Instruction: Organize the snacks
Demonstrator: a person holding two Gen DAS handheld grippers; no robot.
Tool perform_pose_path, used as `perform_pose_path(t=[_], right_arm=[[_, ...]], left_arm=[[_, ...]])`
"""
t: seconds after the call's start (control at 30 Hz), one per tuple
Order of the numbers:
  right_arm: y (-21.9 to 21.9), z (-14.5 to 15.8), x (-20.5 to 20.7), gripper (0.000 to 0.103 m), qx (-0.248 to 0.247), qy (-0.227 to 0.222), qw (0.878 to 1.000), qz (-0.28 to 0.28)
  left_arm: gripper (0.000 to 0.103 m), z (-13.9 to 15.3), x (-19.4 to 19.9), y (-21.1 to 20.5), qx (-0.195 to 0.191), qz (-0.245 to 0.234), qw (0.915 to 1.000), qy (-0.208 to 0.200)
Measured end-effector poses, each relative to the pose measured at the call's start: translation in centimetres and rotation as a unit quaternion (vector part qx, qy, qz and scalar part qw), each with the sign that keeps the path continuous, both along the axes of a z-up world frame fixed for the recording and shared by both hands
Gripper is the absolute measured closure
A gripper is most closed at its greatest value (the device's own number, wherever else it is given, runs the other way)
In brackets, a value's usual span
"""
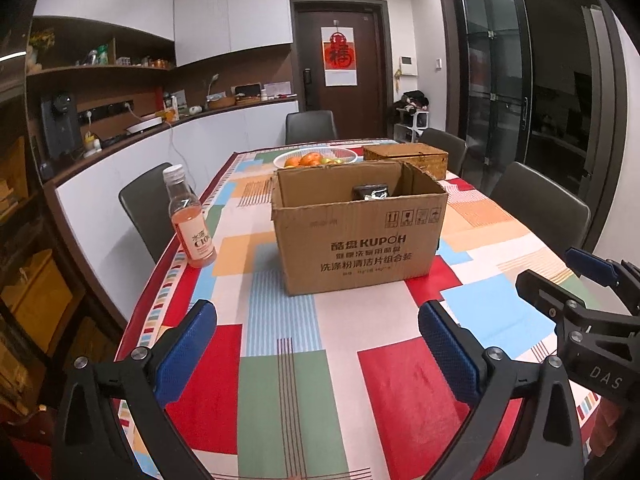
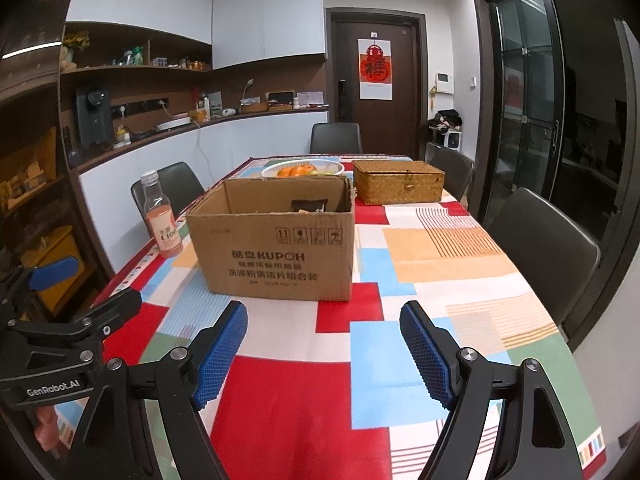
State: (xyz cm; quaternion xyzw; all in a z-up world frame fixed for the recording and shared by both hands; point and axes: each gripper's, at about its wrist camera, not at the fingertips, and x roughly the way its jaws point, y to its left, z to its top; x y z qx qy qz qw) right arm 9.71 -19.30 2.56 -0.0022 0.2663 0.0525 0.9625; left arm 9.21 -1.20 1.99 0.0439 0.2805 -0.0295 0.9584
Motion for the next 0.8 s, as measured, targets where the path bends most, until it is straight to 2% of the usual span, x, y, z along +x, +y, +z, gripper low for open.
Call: perform_pose_path(t=[0.8], right_arm=[[0.5,-0.6,-0.8,0.024,0.002,0.004,1.000,0.009]], left_arm=[[0.000,-0.1,-1.3,0.3,0.009,0.012,0.9998,-0.012]])
